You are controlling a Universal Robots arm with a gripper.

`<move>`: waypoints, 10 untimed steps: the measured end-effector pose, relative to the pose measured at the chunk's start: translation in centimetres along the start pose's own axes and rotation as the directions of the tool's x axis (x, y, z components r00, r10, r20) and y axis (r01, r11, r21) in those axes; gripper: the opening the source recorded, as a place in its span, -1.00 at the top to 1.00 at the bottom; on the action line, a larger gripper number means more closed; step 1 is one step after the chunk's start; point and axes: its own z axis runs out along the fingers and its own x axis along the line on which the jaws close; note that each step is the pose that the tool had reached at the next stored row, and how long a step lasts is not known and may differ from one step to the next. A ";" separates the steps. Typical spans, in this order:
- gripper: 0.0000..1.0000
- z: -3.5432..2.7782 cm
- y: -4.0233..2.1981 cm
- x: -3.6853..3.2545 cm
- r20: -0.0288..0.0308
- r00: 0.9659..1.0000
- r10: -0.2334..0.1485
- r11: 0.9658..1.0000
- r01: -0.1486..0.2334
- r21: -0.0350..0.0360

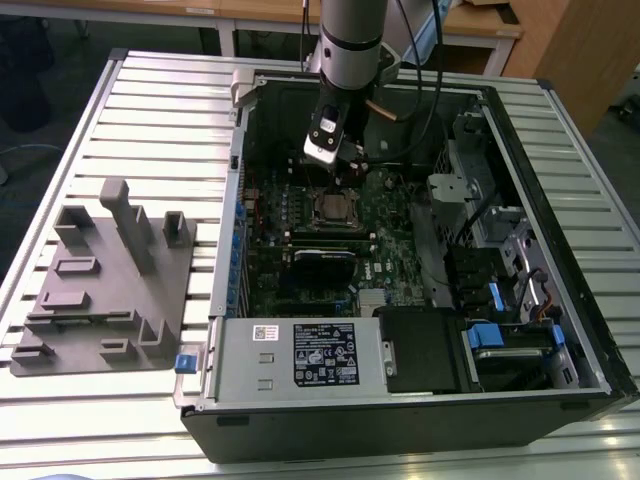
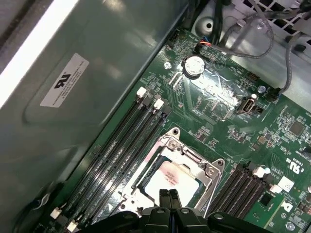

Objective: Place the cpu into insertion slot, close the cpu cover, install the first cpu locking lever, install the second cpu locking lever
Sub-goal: 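Close the cpu cover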

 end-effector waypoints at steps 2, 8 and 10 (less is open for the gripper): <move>0.79 0.01 0.01 0.00 -0.002 1.000 -0.030 1.000 0.030 0.000; 0.79 0.01 0.00 0.00 -0.005 0.996 -0.093 0.996 0.093 0.001; 0.79 0.01 0.00 0.00 -0.005 0.996 -0.093 0.996 0.093 0.001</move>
